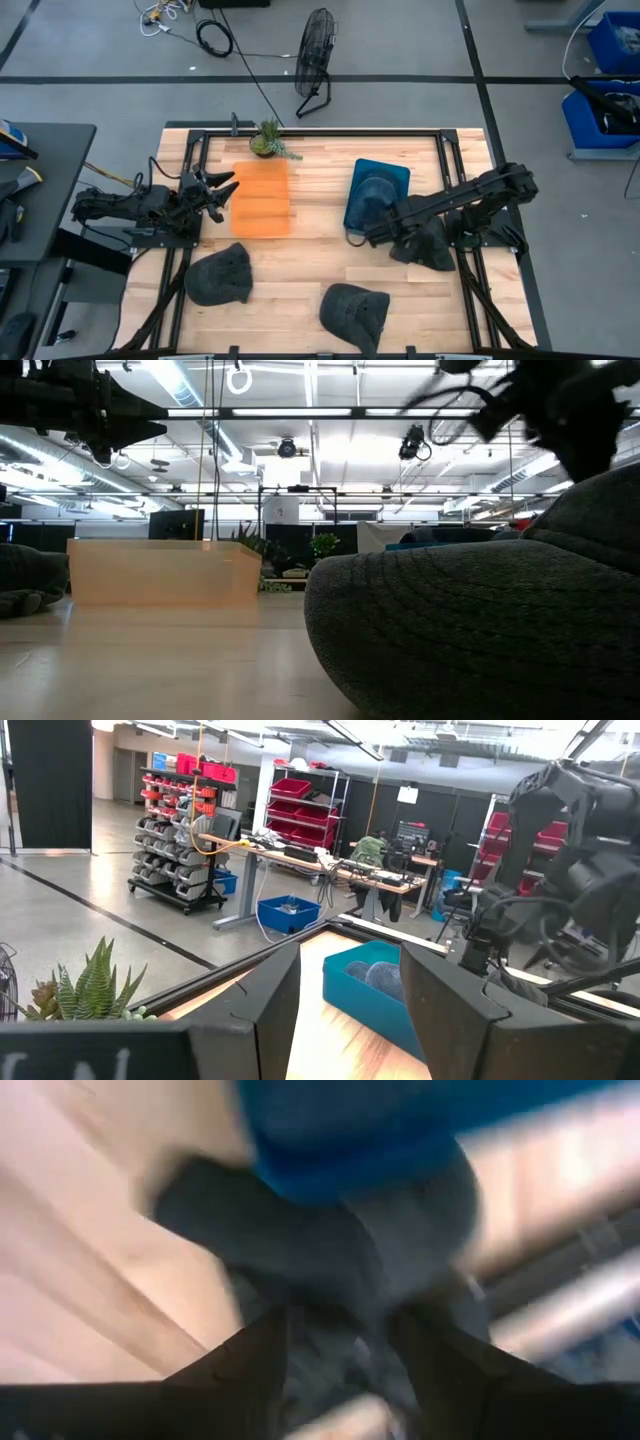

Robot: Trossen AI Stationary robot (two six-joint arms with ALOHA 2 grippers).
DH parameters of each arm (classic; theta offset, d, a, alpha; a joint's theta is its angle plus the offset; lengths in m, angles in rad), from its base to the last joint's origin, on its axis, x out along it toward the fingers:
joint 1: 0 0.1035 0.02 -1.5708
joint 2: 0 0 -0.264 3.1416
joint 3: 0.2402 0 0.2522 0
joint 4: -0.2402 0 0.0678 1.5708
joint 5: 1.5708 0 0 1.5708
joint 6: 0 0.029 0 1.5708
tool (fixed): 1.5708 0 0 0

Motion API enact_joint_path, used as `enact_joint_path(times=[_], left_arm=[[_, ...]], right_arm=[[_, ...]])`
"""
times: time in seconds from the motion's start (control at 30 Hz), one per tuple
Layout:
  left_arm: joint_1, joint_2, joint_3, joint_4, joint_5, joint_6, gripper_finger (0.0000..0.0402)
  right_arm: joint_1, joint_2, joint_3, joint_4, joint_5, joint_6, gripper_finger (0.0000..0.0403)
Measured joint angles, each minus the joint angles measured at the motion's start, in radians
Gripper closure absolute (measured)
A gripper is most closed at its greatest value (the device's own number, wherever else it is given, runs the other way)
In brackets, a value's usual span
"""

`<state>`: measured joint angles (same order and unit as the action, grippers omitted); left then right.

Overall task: Pick & Place hat
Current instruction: Put the top right black cap into the orange bin

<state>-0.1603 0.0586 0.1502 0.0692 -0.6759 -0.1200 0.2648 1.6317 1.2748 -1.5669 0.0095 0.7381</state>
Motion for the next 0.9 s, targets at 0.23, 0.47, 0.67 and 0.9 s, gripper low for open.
enact_joint_path(times=[0.23,0.47,0.67,0.9], left_arm=[[0.0,0.0,0.0,0.0,0.0,0.0,0.0225],[0.0,0.0,0.0,0.004,0.0,-0.052,0.0225],[0.0,0.0,0.0,-0.016,0.0,-0.052,0.0225],[0.0,0.0,0.0,-0.018,0.0,-0.052,0.0225]], right_arm=[[0.043,-0.045,-0.161,0.146,-0.048,-0.056,0.0209],[0.065,-0.046,-0.322,0.062,-0.082,0.03,0.0209],[0.064,-0.06,-0.47,0.179,-0.118,0.093,0.0209],[0.064,-0.064,-0.47,0.253,-0.158,0.093,0.0209]])
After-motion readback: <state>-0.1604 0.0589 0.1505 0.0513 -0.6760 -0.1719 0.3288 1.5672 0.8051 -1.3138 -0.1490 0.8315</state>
